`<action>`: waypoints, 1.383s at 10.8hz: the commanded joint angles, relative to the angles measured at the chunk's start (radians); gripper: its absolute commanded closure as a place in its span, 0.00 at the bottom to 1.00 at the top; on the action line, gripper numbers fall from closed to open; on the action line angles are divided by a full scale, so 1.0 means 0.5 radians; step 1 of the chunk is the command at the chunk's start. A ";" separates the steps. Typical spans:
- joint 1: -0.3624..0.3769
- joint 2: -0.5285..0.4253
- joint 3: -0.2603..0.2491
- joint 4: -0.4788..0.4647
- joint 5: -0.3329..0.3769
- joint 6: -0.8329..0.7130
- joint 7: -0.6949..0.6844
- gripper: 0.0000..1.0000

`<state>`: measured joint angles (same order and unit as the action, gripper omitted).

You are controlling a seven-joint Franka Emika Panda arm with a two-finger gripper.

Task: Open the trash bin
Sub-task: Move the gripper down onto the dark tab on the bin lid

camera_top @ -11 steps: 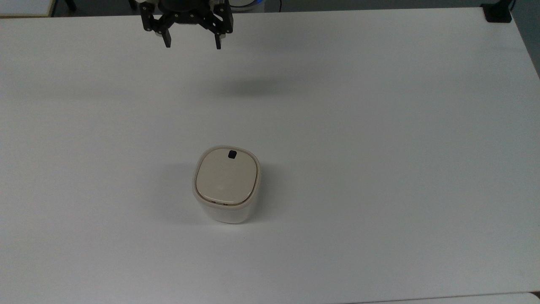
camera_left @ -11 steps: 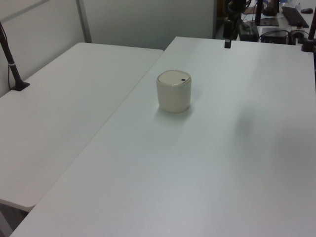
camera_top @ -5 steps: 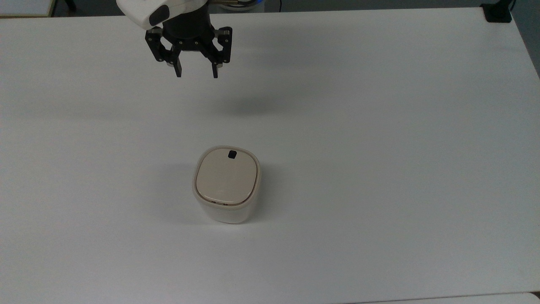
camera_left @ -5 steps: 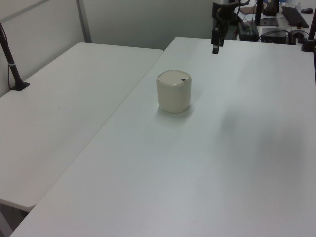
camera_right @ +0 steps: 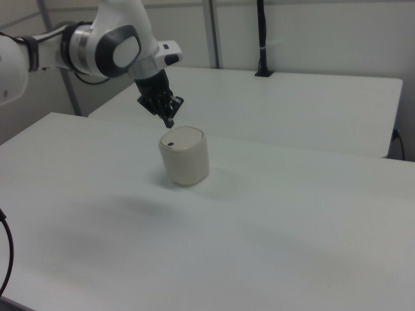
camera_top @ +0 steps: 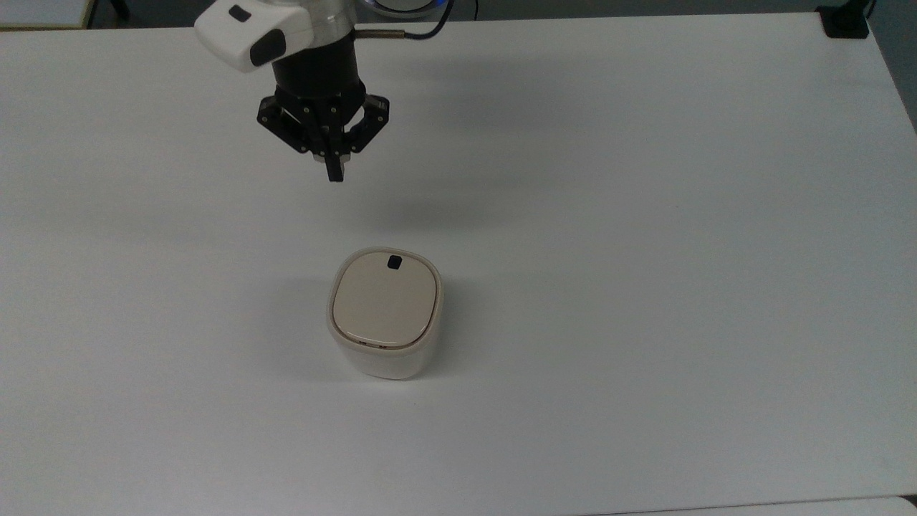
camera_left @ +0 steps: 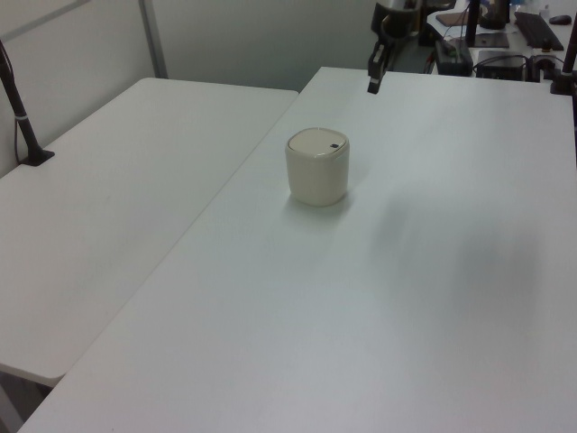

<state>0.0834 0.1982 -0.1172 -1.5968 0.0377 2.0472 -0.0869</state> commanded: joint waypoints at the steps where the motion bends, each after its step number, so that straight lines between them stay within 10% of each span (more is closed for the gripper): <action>1: 0.063 0.171 -0.002 0.046 0.047 0.304 -0.026 1.00; 15: 0.146 0.484 0.007 0.147 0.020 0.458 0.146 1.00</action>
<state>0.1474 0.4279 -0.1067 -1.5268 0.0382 2.2649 -0.0246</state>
